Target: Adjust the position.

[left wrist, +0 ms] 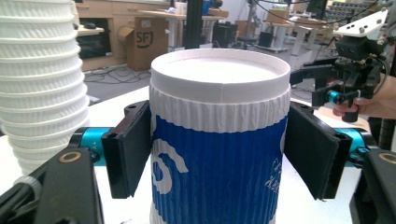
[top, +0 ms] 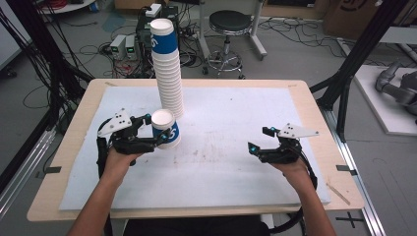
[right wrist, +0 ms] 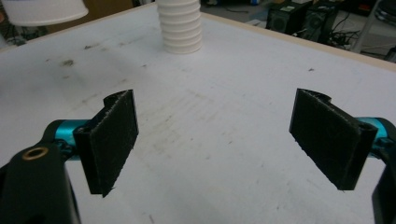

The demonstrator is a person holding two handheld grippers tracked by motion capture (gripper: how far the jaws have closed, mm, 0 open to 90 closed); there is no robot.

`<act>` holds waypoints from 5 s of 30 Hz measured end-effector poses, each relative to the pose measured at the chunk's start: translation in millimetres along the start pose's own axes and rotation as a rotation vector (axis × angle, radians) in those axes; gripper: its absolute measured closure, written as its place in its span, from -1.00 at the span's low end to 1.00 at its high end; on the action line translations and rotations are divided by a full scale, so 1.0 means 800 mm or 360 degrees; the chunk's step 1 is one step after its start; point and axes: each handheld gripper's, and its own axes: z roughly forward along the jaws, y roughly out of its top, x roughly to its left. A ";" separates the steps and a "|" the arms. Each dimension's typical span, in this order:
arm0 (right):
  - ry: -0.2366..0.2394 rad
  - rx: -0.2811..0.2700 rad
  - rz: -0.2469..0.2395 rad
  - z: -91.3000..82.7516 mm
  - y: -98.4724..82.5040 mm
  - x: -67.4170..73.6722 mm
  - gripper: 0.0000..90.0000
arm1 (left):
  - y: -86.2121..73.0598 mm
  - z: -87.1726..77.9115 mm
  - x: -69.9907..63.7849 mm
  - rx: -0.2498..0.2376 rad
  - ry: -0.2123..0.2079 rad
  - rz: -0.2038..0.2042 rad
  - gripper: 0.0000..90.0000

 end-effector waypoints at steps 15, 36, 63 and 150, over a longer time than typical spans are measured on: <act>0.0192 -0.0080 -0.0034 0.013 0.008 0.027 -0.65 | 0.008 0.021 -0.003 -0.0024 -0.0096 -0.0030 -0.39; 0.0399 -0.0090 -0.0141 0.048 0.035 0.058 -0.65 | 0.036 0.099 -0.046 0.0036 -0.0255 0.0035 -0.39; 0.0389 0.0019 -0.0459 0.055 0.048 0.072 -0.44 | 0.041 0.138 -0.080 0.0194 -0.0455 0.0121 -0.59; 0.0871 -0.0132 -0.0276 0.037 0.044 0.060 -0.52 | -0.003 0.104 -0.062 0.0230 -0.0863 0.0107 -0.41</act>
